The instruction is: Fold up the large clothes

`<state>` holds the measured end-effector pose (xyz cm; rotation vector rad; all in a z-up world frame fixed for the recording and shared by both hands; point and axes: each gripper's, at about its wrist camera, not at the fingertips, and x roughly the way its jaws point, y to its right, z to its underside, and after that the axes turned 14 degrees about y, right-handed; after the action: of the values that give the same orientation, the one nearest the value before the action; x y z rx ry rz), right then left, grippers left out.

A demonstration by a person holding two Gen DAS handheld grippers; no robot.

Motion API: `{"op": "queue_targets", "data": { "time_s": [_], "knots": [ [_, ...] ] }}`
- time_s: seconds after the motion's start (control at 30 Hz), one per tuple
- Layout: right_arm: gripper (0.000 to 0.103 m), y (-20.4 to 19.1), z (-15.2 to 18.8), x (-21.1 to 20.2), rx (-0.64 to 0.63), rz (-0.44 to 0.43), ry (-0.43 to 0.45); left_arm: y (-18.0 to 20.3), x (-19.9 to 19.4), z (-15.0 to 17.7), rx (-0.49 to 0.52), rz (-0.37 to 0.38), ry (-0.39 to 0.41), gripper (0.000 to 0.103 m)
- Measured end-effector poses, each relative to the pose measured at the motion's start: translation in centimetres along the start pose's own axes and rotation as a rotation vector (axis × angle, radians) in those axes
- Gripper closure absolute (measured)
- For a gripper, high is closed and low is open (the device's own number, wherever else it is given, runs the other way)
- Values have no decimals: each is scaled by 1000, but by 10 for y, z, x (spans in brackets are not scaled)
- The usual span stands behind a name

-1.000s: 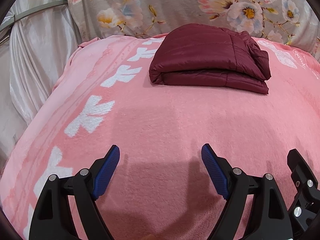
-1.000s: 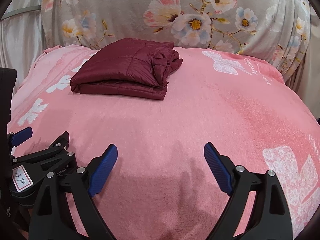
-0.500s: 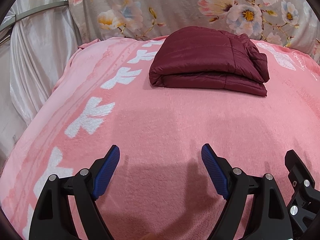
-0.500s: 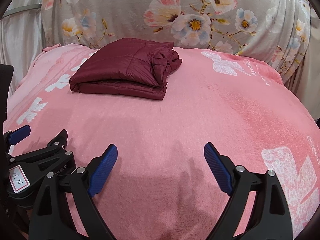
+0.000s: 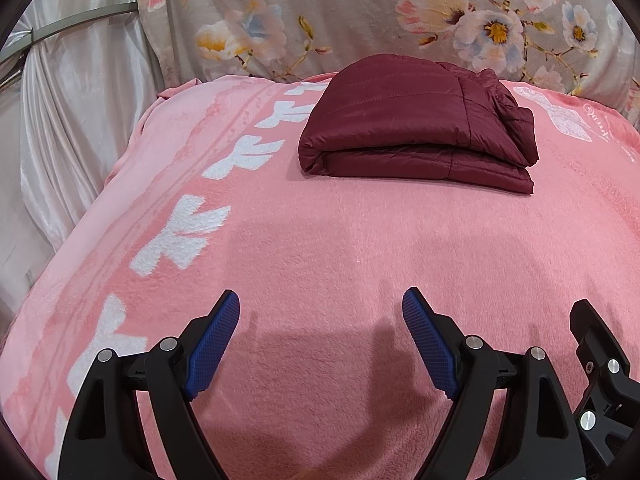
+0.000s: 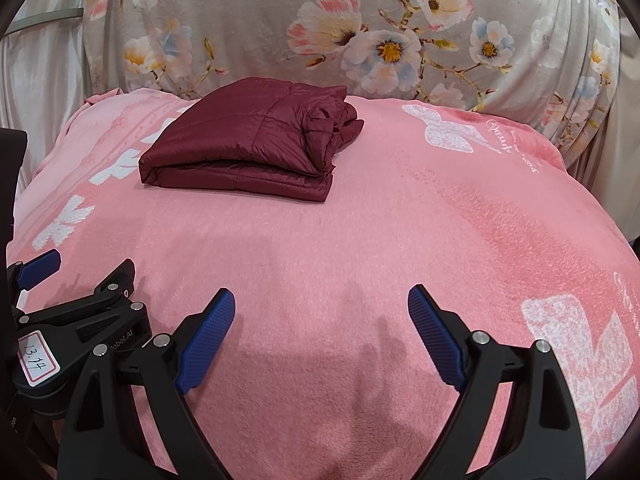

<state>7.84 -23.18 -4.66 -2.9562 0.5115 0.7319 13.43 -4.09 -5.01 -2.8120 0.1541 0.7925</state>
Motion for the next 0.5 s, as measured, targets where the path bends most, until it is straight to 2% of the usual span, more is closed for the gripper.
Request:
{"op": "queue_targets", "data": {
  "time_s": [0.5],
  "knots": [
    [17, 1, 0, 0, 0, -1, 0, 1, -1, -2, -2, 4, -1, 24]
  ]
}}
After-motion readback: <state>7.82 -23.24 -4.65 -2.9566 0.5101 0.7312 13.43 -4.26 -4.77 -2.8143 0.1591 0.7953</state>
